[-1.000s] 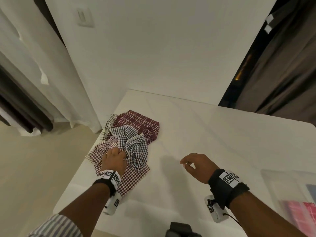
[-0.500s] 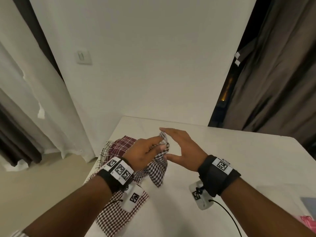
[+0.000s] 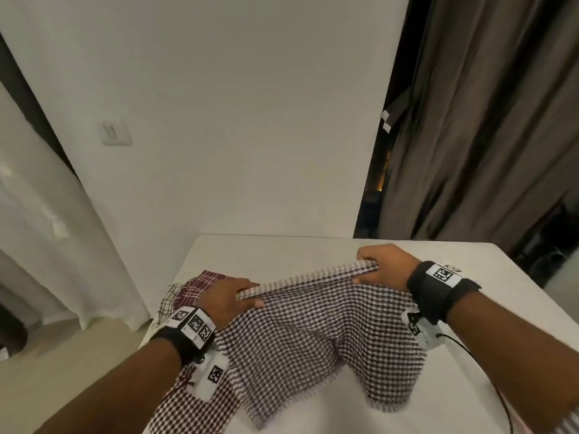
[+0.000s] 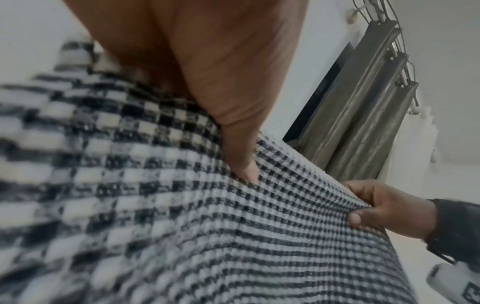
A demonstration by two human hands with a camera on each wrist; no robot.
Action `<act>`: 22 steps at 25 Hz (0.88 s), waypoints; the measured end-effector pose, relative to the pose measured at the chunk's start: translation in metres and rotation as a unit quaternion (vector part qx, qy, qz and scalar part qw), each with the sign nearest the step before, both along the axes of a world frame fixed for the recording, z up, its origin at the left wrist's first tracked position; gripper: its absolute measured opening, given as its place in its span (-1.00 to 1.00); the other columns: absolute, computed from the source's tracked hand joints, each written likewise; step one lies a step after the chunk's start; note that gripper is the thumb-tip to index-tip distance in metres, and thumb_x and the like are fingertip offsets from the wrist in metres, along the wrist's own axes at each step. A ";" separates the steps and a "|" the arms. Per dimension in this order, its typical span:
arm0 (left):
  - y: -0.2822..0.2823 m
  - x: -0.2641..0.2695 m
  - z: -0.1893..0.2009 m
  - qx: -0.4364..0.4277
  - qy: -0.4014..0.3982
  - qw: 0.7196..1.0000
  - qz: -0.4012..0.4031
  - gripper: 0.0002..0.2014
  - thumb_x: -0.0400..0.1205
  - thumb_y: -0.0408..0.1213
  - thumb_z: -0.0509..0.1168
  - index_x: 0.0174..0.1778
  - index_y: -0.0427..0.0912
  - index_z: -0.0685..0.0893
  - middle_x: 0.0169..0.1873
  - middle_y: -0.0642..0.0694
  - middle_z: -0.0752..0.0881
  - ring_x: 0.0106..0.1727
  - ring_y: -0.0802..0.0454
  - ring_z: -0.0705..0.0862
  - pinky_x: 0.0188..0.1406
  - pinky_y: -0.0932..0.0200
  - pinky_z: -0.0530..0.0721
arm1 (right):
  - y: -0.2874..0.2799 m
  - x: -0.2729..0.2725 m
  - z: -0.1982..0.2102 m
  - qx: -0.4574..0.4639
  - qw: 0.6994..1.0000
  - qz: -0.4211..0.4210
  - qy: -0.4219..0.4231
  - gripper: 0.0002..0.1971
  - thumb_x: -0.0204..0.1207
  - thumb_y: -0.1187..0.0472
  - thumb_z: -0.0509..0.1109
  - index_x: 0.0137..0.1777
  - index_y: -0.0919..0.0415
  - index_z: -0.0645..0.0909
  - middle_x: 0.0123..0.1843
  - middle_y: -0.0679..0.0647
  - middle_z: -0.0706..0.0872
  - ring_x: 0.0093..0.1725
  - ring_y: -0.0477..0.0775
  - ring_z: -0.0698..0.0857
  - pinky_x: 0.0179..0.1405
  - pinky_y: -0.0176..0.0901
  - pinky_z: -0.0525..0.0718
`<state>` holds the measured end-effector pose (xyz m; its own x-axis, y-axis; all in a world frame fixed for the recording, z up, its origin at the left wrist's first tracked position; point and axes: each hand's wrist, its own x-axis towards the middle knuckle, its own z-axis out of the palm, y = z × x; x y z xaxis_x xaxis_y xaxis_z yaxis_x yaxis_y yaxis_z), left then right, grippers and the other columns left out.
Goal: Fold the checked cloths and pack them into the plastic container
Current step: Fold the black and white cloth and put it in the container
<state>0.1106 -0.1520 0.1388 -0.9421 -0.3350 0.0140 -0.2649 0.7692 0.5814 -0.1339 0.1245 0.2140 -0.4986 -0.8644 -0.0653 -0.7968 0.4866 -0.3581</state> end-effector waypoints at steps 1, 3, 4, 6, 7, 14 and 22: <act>-0.003 -0.010 0.003 -0.015 0.032 0.999 0.027 -0.76 0.49 0.20 0.44 -0.10 0.16 0.71 -0.25 0.24 0.73 -0.18 0.26 0.67 -0.12 0.13 0.66 | 0.006 -0.012 0.000 0.030 0.999 -0.022 0.021 -0.72 0.47 -0.04 0.51 -0.31 -0.16 0.43 -0.27 -0.17 0.59 -0.22 -0.09 0.58 -0.29 -0.22 0.44; -0.002 -0.027 0.019 -0.049 0.100 0.991 0.079 -0.91 0.53 -0.01 0.47 -0.15 0.17 0.69 -0.22 0.19 0.69 -0.18 0.16 0.66 -0.12 0.07 0.67 | 0.022 -0.036 0.005 0.023 0.993 -0.091 0.070 -0.76 0.50 0.10 0.43 -0.32 -0.09 0.44 -0.26 -0.12 0.61 -0.19 0.06 0.61 -0.27 -0.13 0.49; 0.002 -0.032 0.028 -0.064 0.129 0.985 0.097 -0.89 0.53 -0.14 0.46 -0.14 0.19 0.67 -0.23 0.18 0.66 -0.20 0.13 0.64 -0.16 0.05 0.67 | 0.032 -0.046 0.006 0.002 0.987 -0.126 0.102 -0.78 0.49 0.18 0.39 -0.32 -0.06 0.44 -0.26 -0.08 0.61 -0.19 0.11 0.62 -0.26 -0.11 0.51; 0.009 -0.035 0.035 -0.089 0.163 0.977 0.109 -0.71 0.51 -0.36 0.39 -0.07 0.21 0.65 -0.25 0.16 0.56 -0.25 0.14 0.58 -0.26 0.07 0.64 | 0.051 -0.058 0.001 -0.032 0.973 -0.172 0.149 -0.76 0.41 0.34 0.32 -0.33 -0.03 0.43 -0.26 -0.05 0.58 -0.22 0.16 0.61 -0.25 -0.07 0.55; 0.012 -0.035 0.033 -0.095 0.170 0.976 0.099 -0.63 0.49 -0.44 0.36 -0.03 0.21 0.64 -0.26 0.16 0.52 -0.27 0.16 0.56 -0.31 0.08 0.61 | 0.061 -0.060 -0.006 -0.039 0.970 -0.184 0.157 -0.73 0.38 0.40 0.31 -0.32 -0.03 0.44 -0.24 -0.05 0.55 -0.21 0.16 0.60 -0.23 -0.05 0.58; 0.045 -0.010 -0.085 -0.075 0.022 0.997 -0.009 -0.53 0.49 -0.55 0.29 0.04 0.21 0.64 -0.09 0.32 0.46 -0.15 0.24 0.57 -0.24 0.25 0.55 | 0.137 -0.045 -0.142 0.043 0.973 -0.205 0.097 -0.62 0.34 0.55 0.21 -0.13 0.01 0.57 -0.12 -0.04 0.45 -0.07 0.04 0.47 -0.12 -0.19 0.42; 0.116 0.063 -0.216 0.042 -0.215 0.973 -0.073 -0.60 0.55 -0.28 0.31 0.10 0.39 0.51 0.27 0.21 0.49 0.16 0.24 0.59 0.20 0.22 0.63 | 0.240 0.032 -0.278 0.174 0.963 -0.193 -0.069 -0.53 0.31 0.44 0.22 -0.28 -0.29 0.32 -0.01 -0.12 0.51 0.05 0.09 0.56 -0.03 -0.15 0.48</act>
<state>0.1736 -0.0356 -0.0769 -0.8927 -0.1801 -0.4131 -0.3887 0.7716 0.5035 -0.1020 0.3640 -0.0639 -0.7444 -0.5298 -0.4065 -0.4890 0.8470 -0.2086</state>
